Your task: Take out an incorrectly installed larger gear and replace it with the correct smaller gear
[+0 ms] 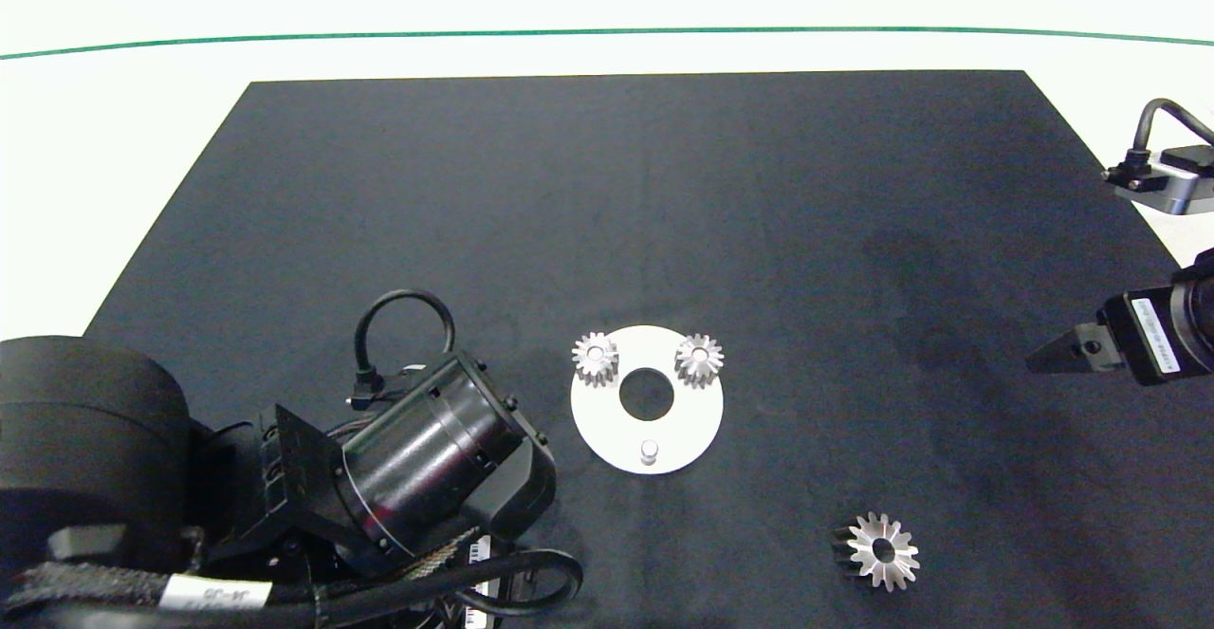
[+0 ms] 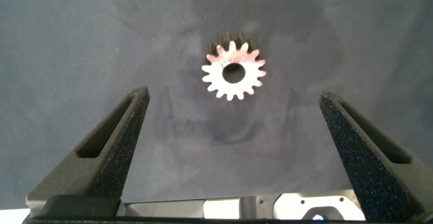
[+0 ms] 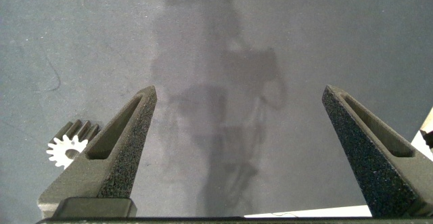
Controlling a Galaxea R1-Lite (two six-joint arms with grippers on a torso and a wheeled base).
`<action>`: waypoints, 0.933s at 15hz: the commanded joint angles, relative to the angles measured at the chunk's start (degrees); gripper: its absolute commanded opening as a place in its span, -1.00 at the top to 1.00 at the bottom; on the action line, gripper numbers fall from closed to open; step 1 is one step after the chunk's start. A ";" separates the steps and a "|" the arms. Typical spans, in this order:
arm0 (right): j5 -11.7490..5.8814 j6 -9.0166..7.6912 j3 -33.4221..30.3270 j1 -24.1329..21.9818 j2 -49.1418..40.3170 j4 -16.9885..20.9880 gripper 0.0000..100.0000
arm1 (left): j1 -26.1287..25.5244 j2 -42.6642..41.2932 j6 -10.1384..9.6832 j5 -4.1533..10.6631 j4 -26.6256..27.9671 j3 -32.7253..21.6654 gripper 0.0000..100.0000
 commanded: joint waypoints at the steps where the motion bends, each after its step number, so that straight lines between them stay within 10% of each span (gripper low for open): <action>1: -0.02 -0.01 0.11 0.06 -0.01 0.26 -1.00 | 0.04 1.02 0.30 0.13 -2.15 1.48 -1.00; 14: 0.15 -0.01 0.37 0.93 0.08 0.26 -1.00 | 0.31 3.31 0.92 0.13 -8.04 4.12 -1.00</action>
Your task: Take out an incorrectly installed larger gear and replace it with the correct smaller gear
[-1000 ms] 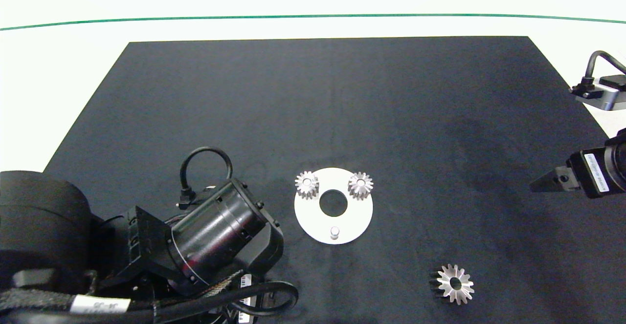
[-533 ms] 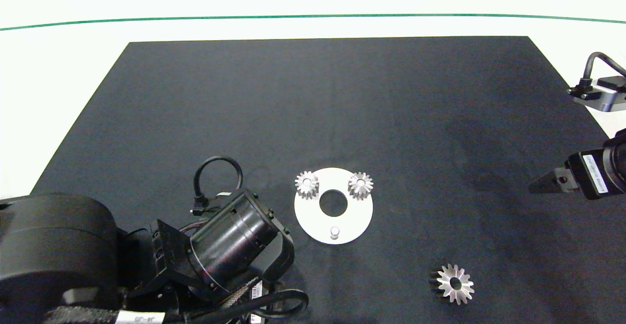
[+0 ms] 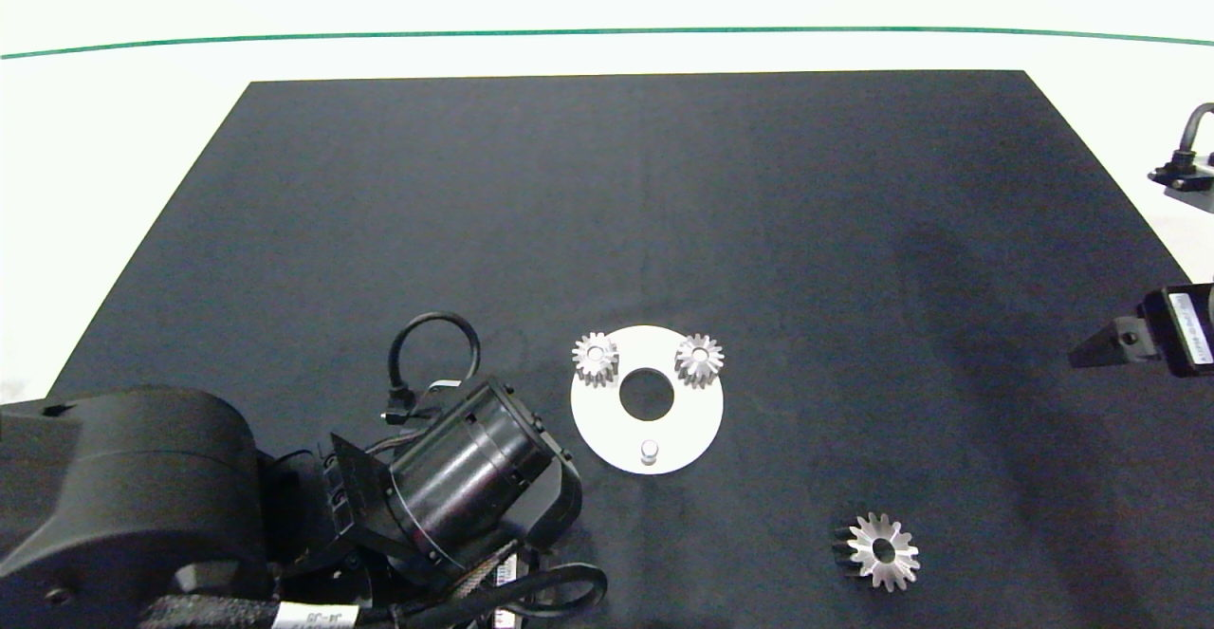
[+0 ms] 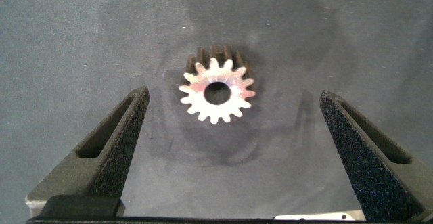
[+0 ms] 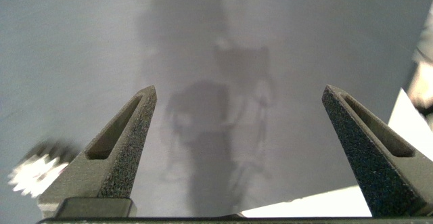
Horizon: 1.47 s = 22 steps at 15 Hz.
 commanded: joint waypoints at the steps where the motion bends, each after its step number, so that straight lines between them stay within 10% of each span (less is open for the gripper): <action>1: -0.09 0.01 0.13 7.26 0.07 0.26 -1.00 | 0.08 0.69 -0.27 0.18 0.18 0.11 -1.00; 12: -0.09 0.10 0.13 7.35 0.07 0.26 -1.00 | 0.16 1.66 -0.36 0.18 -0.97 0.37 -0.99; 22: 0.17 0.10 0.22 7.44 0.16 0.26 -1.00 | 0.08 1.83 -0.36 0.18 -1.05 0.37 -0.56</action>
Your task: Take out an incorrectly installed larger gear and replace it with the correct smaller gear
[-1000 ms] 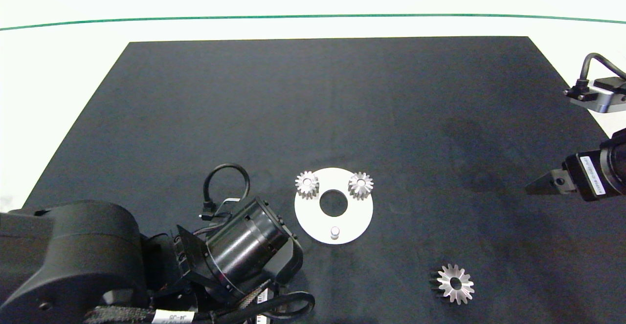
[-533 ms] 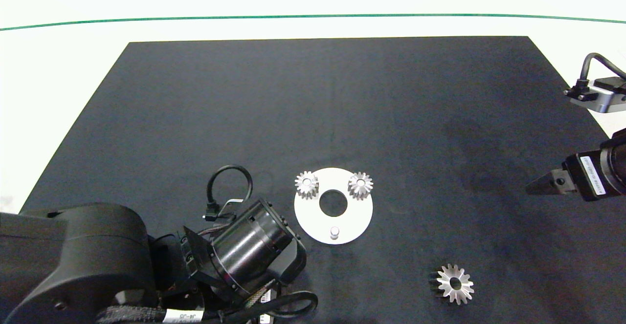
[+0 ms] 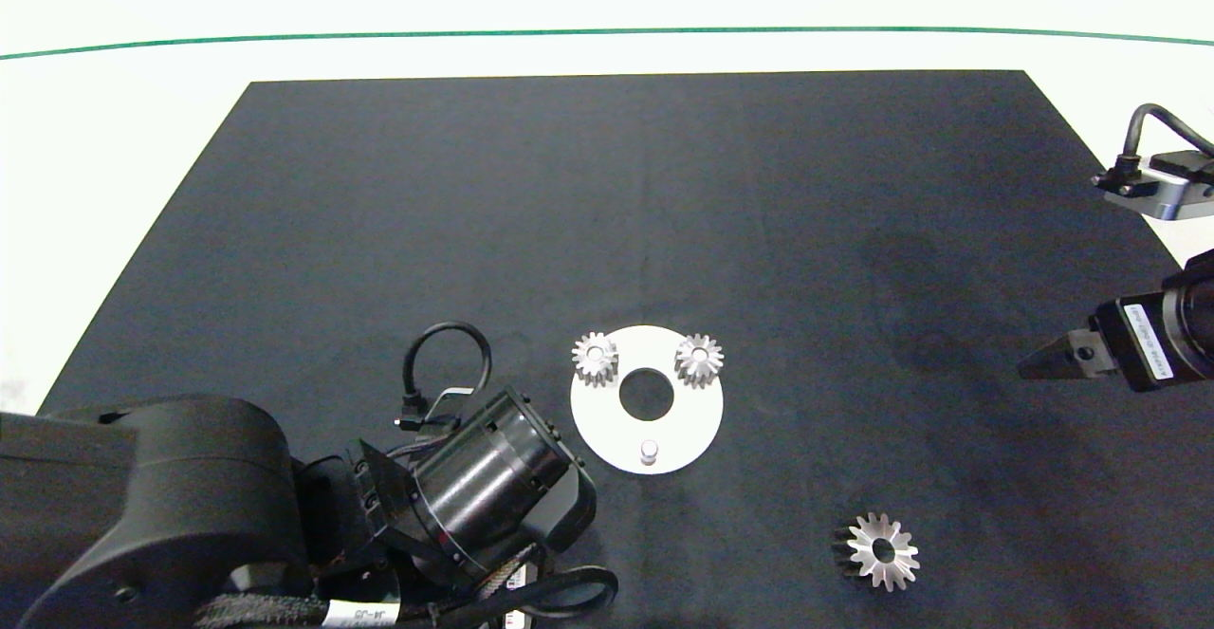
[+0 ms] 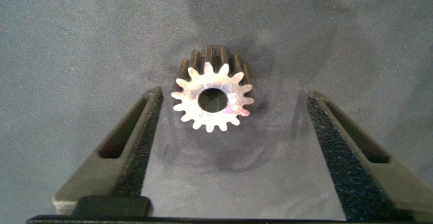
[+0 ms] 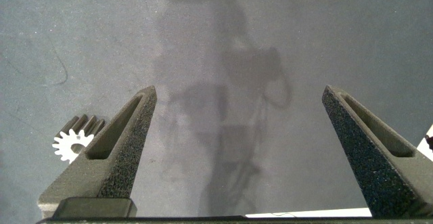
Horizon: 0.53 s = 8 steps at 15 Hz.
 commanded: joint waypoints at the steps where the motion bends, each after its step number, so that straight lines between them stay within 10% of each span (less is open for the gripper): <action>1: -0.07 0.04 0.05 0.02 0.28 0.26 -1.00 | -0.03 -0.01 -0.20 0.26 0.15 -0.01 -0.54; 8: 0.19 0.04 0.05 0.02 0.37 0.26 -1.00 | -0.03 0.34 -0.28 0.26 -0.64 -0.01 -0.26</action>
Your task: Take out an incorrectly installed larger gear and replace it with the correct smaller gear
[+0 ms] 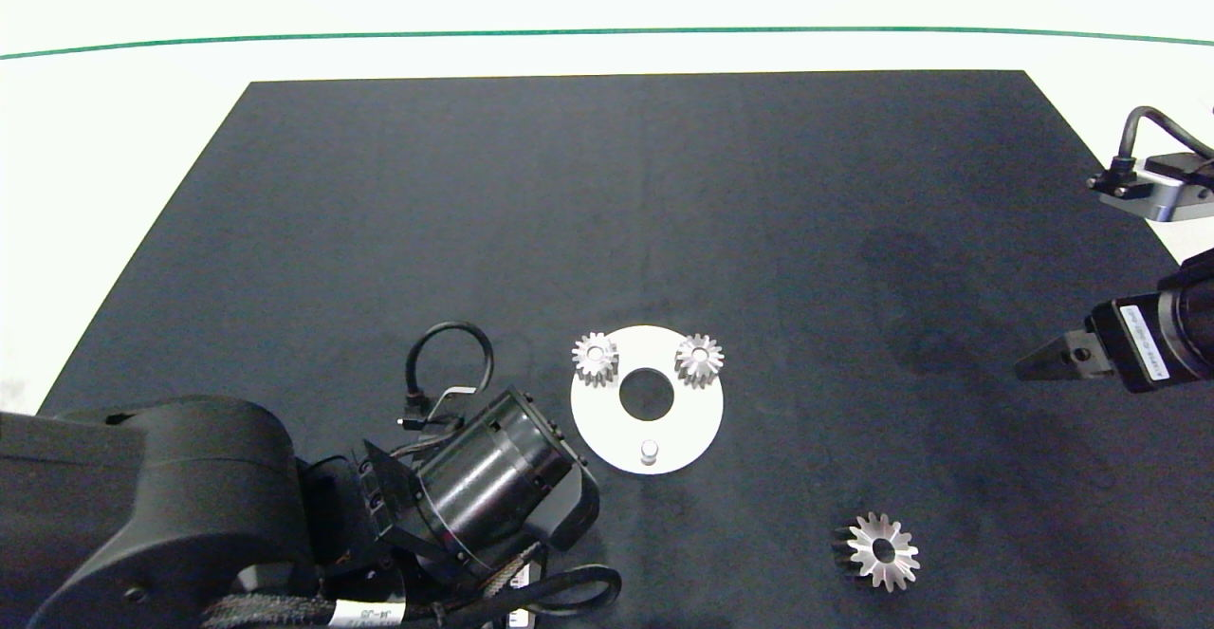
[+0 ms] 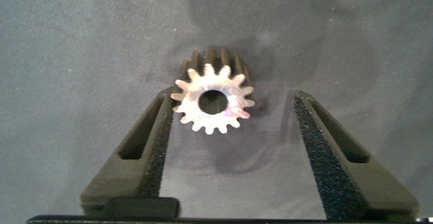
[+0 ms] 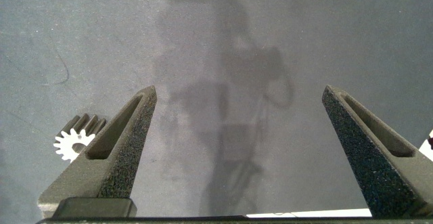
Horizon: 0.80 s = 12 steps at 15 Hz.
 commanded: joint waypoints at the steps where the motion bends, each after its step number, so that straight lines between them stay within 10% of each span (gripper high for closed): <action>1: -0.06 0.04 0.00 0.02 0.18 0.26 -1.00 | -0.02 0.09 -0.26 0.18 0.06 -0.01 -0.20; 12: -0.15 0.04 0.44 0.98 0.09 0.18 -1.00 | -0.02 0.88 -0.44 1.32 -1.17 -0.01 0.20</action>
